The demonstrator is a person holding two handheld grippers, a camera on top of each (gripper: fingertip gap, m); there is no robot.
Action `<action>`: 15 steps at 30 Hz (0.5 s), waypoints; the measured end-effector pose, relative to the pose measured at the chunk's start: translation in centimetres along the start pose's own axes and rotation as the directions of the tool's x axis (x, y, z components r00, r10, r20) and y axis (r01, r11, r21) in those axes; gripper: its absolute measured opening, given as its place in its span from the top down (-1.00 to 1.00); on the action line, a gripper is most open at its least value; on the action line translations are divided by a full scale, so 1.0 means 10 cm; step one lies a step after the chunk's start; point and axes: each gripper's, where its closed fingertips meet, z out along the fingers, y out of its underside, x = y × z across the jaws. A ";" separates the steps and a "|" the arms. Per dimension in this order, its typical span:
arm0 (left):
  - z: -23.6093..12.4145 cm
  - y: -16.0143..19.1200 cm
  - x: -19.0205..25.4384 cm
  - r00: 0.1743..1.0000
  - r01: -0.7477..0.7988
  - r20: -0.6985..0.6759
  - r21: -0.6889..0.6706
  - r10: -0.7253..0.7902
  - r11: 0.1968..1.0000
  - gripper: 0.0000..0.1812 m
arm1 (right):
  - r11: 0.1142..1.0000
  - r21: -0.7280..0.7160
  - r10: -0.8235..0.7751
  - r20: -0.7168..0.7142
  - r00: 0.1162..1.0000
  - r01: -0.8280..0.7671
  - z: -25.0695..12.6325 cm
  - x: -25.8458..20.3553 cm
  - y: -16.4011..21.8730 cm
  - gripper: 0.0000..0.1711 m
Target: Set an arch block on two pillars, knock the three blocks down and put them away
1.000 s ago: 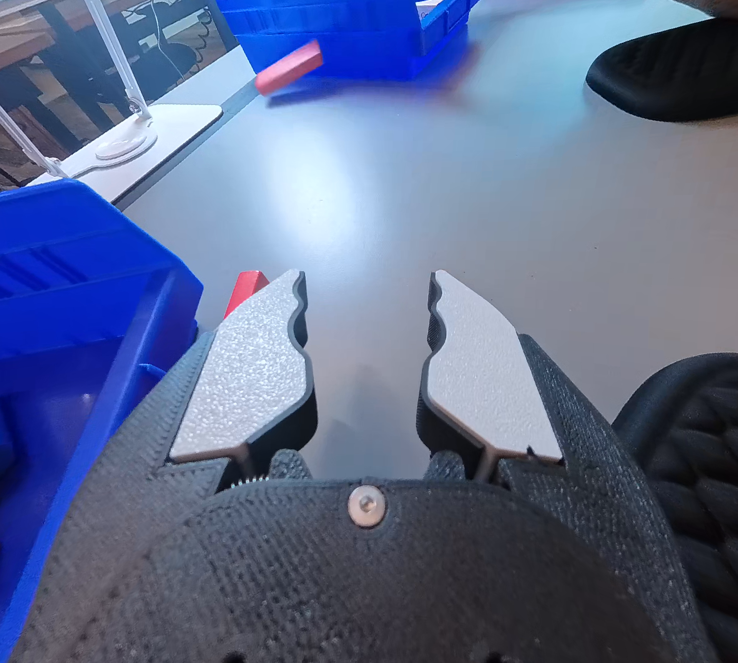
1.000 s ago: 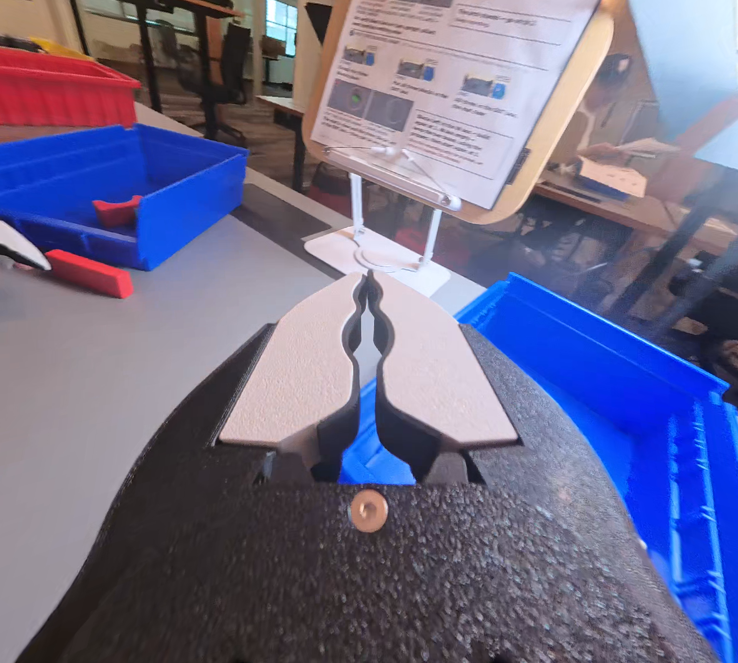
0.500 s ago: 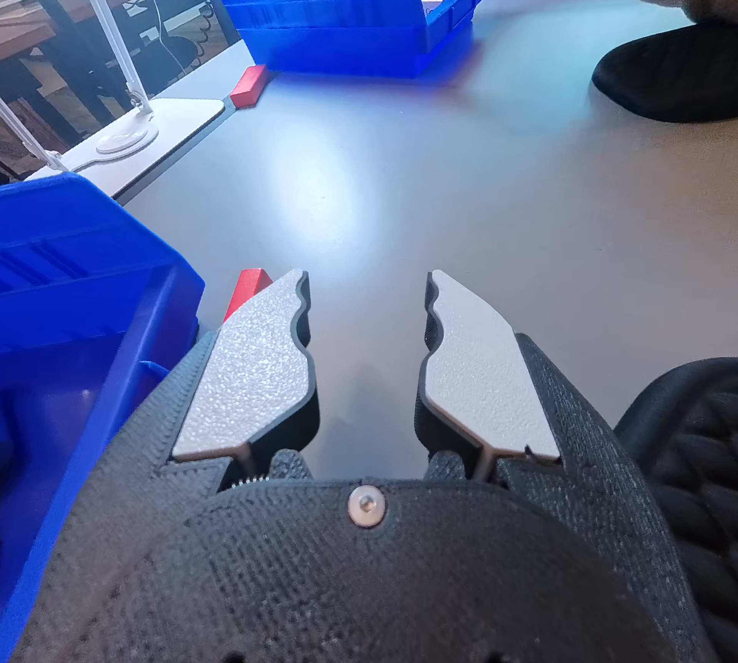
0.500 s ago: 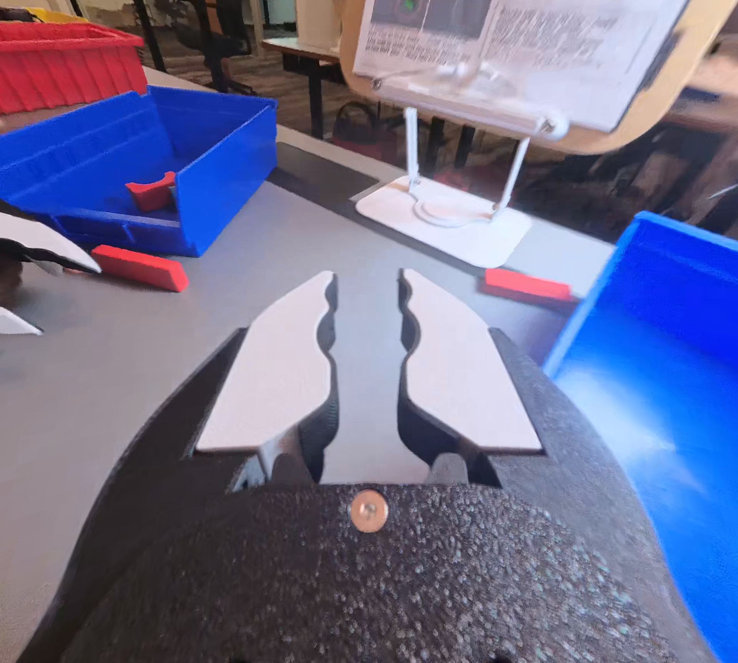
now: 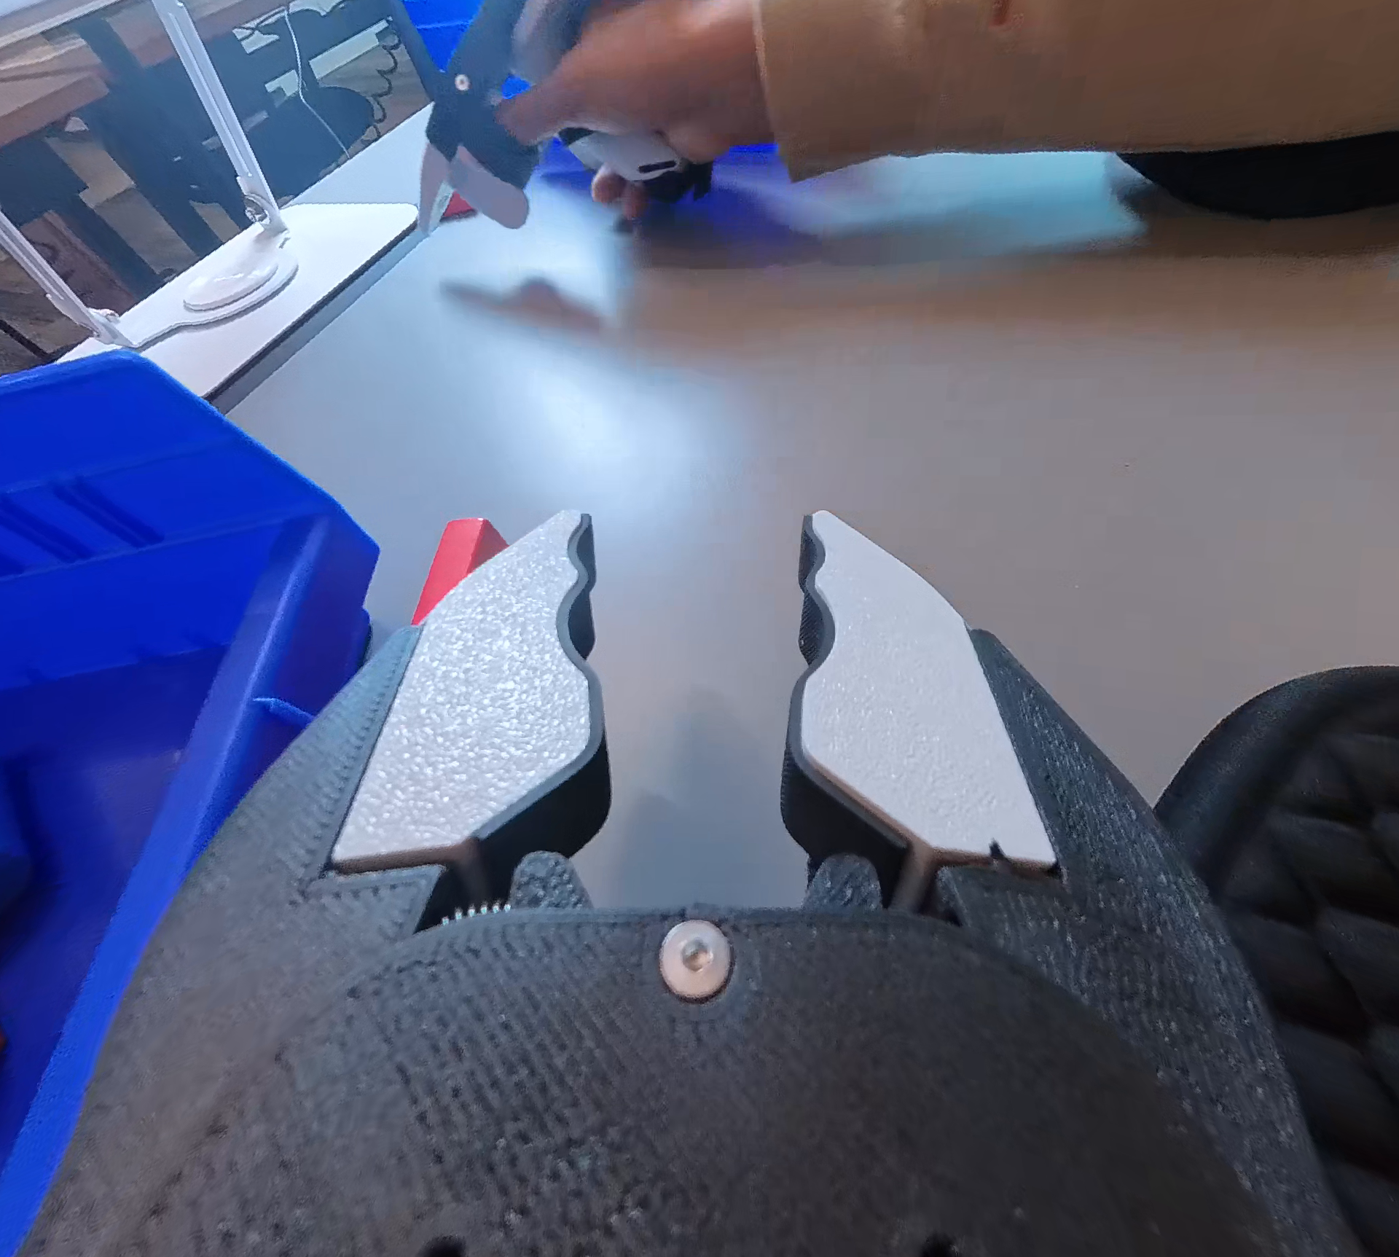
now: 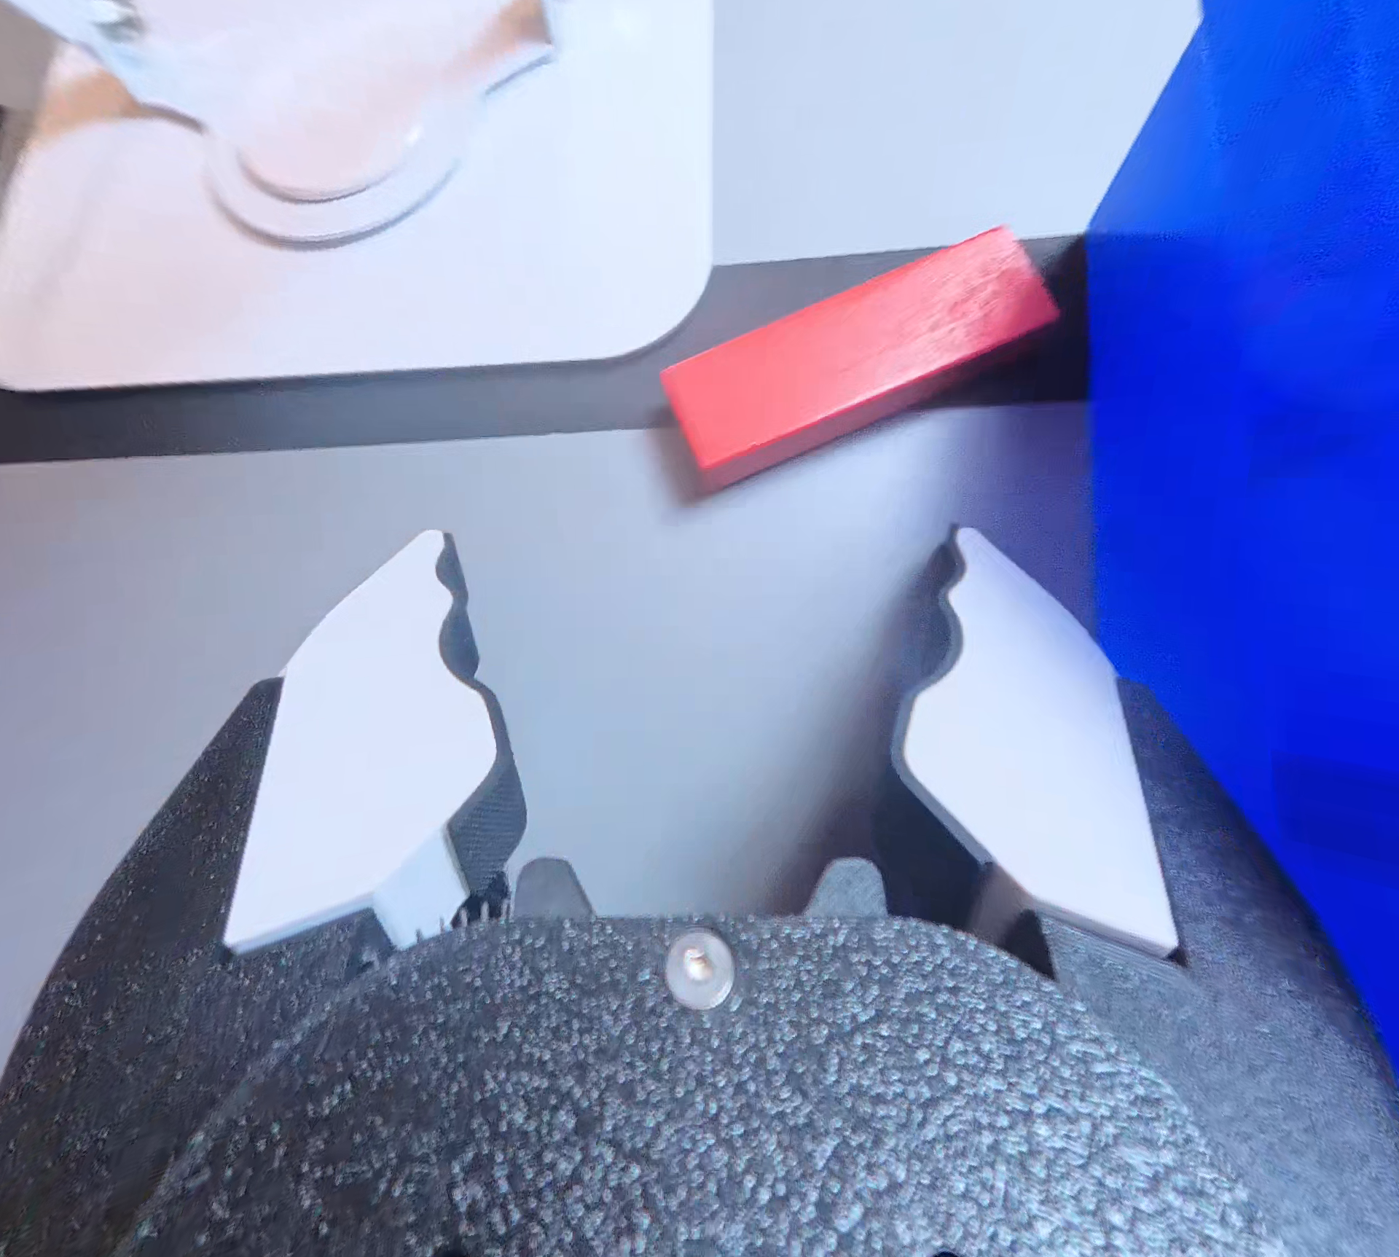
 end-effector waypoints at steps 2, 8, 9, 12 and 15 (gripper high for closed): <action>0.01 0.00 0.01 1.000 0.005 -0.008 -0.005 -0.005 1.000 0.42 | 0.999 -0.018 -0.030 -0.087 0.996 0.028 0.15 0.15 -0.08 -0.33; 0.00 0.00 0.02 1.000 0.004 -0.010 -0.002 -0.004 1.000 0.42 | 0.998 -0.061 0.003 -0.144 0.990 -0.012 0.37 0.26 -0.29 -0.22; 0.01 0.00 0.02 1.000 0.001 -0.013 -0.004 -0.001 1.000 0.42 | 0.997 -0.076 -0.005 -0.135 0.991 -0.005 0.38 0.26 -0.29 -0.22; 0.02 0.01 0.03 1.000 0.002 -0.022 -0.017 -0.003 1.000 0.42 | 0.997 -0.074 -0.010 -0.133 0.991 0.000 0.35 0.29 -0.29 0.04; 0.01 0.01 0.03 1.000 -0.001 -0.015 -0.009 0.001 1.000 0.43 | 0.998 -0.062 -0.033 -0.114 0.993 0.026 0.31 0.30 -0.28 0.26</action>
